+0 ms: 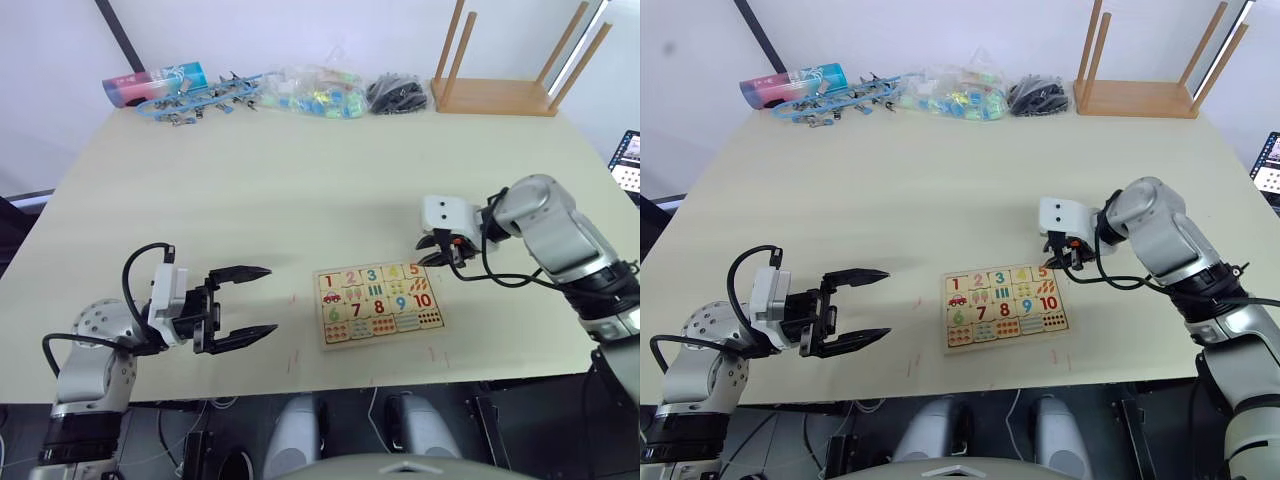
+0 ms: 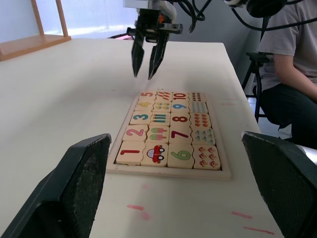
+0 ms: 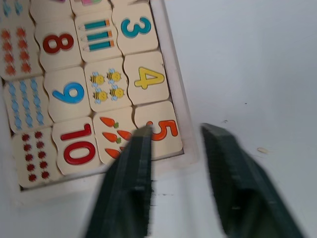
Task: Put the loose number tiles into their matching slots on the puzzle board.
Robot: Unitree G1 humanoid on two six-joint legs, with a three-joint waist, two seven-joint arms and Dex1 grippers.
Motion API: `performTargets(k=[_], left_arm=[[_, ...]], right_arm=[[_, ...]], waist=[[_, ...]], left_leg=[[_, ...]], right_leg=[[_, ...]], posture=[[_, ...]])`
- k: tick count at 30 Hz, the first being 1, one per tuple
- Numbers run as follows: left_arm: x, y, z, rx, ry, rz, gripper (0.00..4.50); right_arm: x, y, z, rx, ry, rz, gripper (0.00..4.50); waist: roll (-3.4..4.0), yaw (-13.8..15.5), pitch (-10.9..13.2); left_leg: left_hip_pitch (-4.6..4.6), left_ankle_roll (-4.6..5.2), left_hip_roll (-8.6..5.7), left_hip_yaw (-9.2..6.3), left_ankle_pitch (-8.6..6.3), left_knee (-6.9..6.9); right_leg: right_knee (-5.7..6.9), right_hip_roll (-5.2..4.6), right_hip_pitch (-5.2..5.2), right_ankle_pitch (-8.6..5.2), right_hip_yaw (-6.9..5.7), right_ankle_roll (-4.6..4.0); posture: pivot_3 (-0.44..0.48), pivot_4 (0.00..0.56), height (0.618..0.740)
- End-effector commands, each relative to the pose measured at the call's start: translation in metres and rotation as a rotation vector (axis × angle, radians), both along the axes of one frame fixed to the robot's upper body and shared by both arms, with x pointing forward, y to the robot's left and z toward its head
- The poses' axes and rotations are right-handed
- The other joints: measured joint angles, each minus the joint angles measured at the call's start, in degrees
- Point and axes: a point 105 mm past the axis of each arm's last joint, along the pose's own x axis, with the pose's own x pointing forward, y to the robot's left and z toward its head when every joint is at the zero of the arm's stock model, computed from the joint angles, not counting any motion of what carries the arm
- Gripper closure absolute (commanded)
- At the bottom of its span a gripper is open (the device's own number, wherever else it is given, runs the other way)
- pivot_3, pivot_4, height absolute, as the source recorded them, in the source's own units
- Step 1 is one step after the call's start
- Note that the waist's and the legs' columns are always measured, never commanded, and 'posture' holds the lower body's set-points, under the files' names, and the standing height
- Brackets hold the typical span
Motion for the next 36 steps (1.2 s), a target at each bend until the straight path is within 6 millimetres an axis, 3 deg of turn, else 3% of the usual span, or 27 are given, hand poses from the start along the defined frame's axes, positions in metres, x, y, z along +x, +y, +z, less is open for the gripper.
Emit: performTargets(k=[1, 11, 16, 36], left_arm=[[-0.001, -0.001, 0.005, 0.002, -0.030, -0.011, 0.00], [-0.001, -0.002, 0.003, 0.000, -0.025, -0.012, 0.00], [0.000, 0.000, 0.002, 0.002, -0.023, -0.009, 0.00], [0.000, 0.001, 0.002, 0.007, -0.017, -0.003, 0.00]], right_arm=[[0.005, -0.001, 0.019, 0.103, -0.086, -0.027, 4.42], [0.004, -0.007, 0.013, 0.386, -0.110, -0.161, 4.42], [-0.015, -0.003, -0.003, 0.545, -0.093, -0.155, 4.42], [-0.019, -0.020, -0.074, 0.438, -0.015, -0.296, 4.42]], waist=[[0.00, 0.0, 0.0], [-0.01, 0.0, 0.0], [-0.05, 0.3, 0.0], [-0.05, 0.0, 0.0]], left_leg=[[0.00, 0.00, 0.00, 0.00, 0.00, 0.00], [-0.01, 0.00, 0.00, 0.00, 0.00, -0.01], [-0.01, 0.00, 0.01, -0.05, 0.00, -0.04], [0.04, 0.01, -0.05, 0.00, 0.00, -0.02]], right_leg=[[0.00, 0.01, 0.00, 0.00, 0.00, 0.00], [0.00, 0.01, 0.00, 0.01, 0.01, 0.02], [0.00, 0.04, 0.02, 0.01, -0.04, 0.02], [0.00, 0.08, 0.04, 0.01, 0.04, 0.03]], posture=[[0.000, 0.150, 0.737], [0.000, 0.150, 0.737], [0.000, 0.150, 0.737], [0.000, 0.150, 0.737]])
